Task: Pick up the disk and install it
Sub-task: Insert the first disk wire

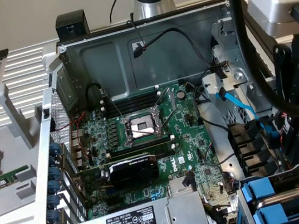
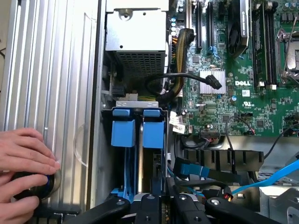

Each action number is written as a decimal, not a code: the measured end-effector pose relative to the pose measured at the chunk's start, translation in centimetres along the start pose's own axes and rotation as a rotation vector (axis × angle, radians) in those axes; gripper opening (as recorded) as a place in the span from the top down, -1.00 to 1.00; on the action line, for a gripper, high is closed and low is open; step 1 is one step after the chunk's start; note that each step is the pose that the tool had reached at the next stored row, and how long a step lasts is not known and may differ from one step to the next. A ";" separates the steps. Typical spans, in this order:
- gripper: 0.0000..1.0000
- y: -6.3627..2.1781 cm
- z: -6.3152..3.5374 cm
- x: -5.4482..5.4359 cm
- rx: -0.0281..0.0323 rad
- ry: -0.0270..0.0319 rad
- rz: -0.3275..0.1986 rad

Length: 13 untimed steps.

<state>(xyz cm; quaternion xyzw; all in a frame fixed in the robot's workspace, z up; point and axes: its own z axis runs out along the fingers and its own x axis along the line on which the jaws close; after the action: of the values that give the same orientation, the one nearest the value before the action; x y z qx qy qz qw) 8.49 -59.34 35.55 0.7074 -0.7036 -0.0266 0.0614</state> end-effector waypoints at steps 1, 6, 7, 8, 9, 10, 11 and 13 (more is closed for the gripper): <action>0.66 0.00 0.00 0.0 0.0000 0.0000 0.000; 0.66 -0.01 0.04 0.0 -0.0352 -0.0018 0.015; 0.66 -0.01 0.05 0.0 -0.0467 -0.0025 0.021; 0.66 -0.02 0.06 0.0 -0.0540 -0.0030 0.026; 0.66 -0.02 0.05 0.0 -0.0562 -0.0031 0.027; 0.66 -0.02 0.05 0.0 -0.0562 -0.0031 0.027; 0.66 -0.02 0.05 0.0 -0.0563 -0.0031 0.027; 0.66 -0.03 0.06 0.0 -0.0563 -0.0032 0.027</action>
<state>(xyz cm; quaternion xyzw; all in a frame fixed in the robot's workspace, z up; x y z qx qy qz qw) 8.51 -59.36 35.49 0.6958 -0.7122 -0.0467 0.0805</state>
